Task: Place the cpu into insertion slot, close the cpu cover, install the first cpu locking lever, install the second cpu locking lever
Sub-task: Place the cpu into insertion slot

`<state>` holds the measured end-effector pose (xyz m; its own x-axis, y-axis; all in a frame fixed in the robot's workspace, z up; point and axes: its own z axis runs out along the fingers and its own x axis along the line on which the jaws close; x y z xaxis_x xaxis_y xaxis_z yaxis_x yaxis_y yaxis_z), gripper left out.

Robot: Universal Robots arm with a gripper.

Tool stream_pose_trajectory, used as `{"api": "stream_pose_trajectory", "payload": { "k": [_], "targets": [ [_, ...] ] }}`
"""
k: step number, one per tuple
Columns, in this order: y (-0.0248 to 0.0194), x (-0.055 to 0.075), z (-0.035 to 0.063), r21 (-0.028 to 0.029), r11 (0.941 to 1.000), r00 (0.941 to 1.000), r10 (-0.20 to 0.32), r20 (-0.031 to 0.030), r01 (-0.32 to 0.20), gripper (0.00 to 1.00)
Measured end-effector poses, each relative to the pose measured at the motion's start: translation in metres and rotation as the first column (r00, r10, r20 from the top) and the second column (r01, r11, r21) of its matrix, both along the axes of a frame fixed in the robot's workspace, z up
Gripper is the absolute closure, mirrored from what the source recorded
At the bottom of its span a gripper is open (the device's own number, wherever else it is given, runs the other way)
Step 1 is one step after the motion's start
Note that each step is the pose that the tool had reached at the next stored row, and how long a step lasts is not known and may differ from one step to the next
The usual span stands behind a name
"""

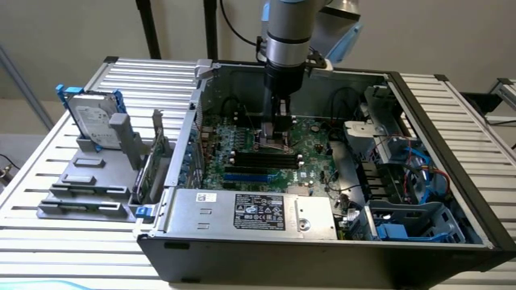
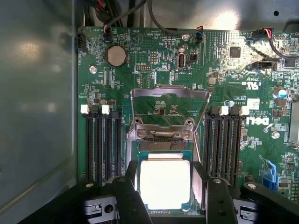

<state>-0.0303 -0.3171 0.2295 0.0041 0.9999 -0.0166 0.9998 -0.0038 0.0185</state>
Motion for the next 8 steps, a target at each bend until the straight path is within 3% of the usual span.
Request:
{"api": "stream_pose_trajectory", "payload": {
  "k": [8],
  "targets": [
    [0.0,0.0,-0.0103,-0.0126,0.9999,1.0,0.0,-0.0001,0.0,0.46]
  ]
}}
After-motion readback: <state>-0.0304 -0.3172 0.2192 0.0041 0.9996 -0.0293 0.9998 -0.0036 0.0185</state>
